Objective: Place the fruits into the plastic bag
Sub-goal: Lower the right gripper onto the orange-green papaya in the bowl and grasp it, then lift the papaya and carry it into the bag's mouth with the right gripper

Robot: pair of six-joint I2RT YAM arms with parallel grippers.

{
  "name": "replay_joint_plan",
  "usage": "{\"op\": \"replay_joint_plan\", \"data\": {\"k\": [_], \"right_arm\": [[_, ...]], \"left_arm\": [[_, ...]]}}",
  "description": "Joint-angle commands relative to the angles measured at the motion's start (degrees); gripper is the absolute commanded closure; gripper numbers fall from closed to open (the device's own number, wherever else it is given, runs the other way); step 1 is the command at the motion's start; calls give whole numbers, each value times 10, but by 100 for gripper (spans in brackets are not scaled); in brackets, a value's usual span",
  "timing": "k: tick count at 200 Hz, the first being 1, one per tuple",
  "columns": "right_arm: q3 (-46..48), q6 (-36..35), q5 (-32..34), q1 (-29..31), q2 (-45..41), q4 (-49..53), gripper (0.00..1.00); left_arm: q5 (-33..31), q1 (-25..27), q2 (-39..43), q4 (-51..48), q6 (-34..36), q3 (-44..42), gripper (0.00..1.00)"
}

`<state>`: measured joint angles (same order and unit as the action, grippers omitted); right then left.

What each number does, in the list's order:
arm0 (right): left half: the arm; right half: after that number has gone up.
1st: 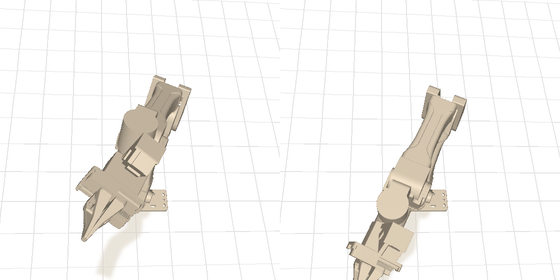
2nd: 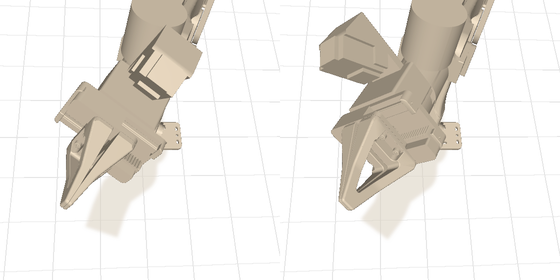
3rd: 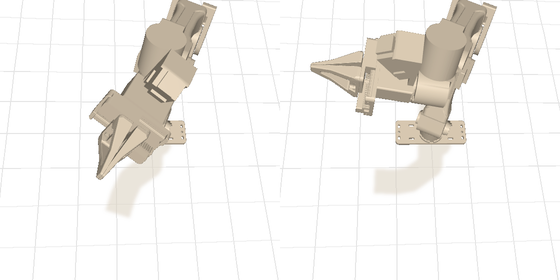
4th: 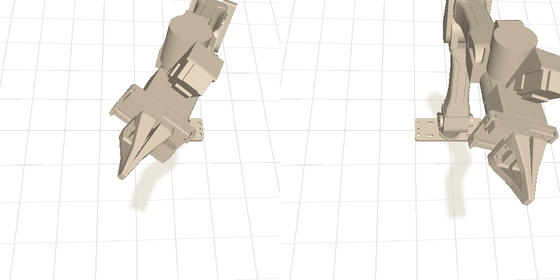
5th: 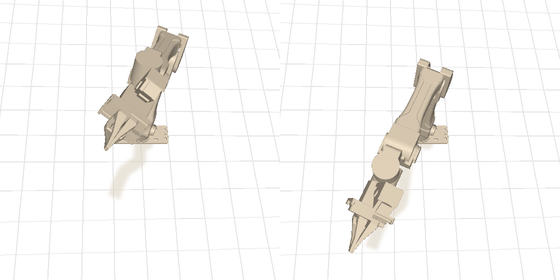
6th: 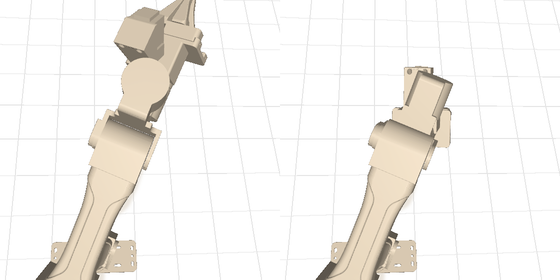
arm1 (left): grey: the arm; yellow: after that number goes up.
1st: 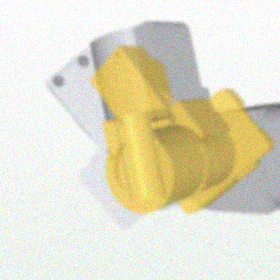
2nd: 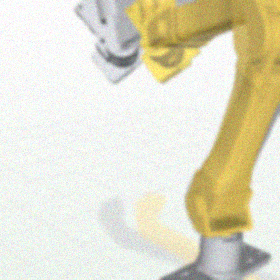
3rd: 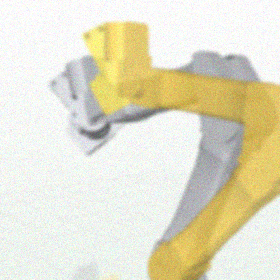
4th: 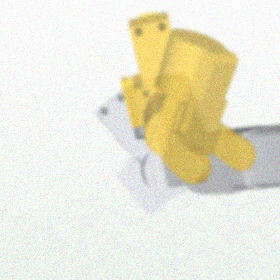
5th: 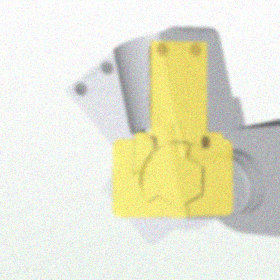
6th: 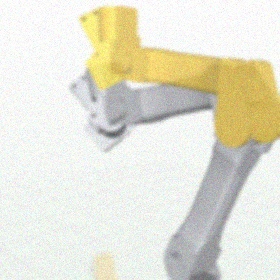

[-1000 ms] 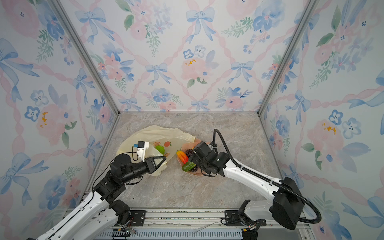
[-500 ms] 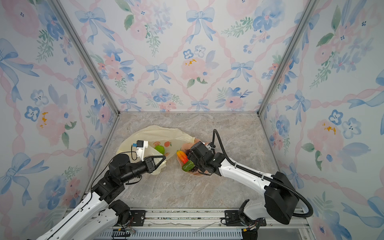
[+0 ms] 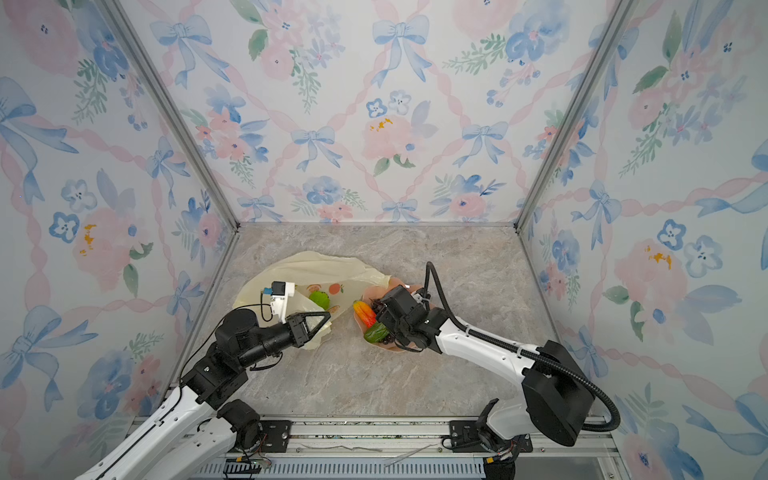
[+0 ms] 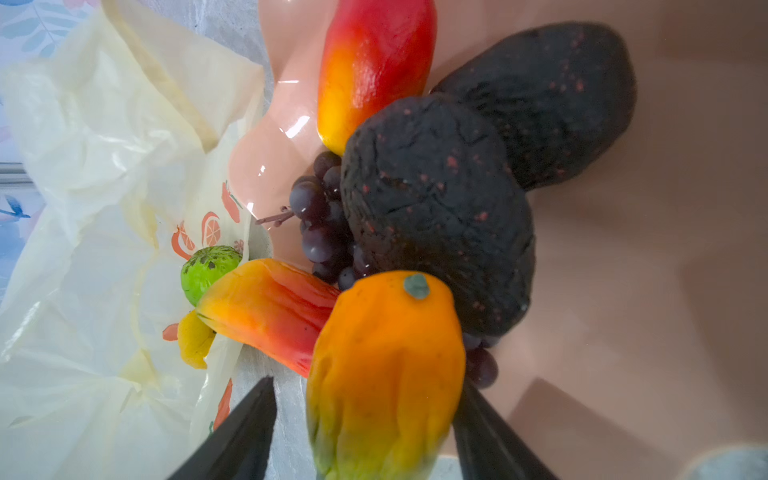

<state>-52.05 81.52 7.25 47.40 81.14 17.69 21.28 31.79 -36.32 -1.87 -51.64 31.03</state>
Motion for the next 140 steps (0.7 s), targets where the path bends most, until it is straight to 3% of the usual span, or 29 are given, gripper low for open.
{"op": "replay_joint_plan", "data": {"k": [1,82,140], "right_arm": [[13,7,-6,-7,10,-9,32],[20,8,-10,-9,12,-19,56],[13,-9,3,-7,-16,-6,59]], "left_arm": [[-4,-5,3,-3,0,8,100],[-4,-4,0,-3,0,8,100],[-1,-4,-2,-3,0,11,100]]}}
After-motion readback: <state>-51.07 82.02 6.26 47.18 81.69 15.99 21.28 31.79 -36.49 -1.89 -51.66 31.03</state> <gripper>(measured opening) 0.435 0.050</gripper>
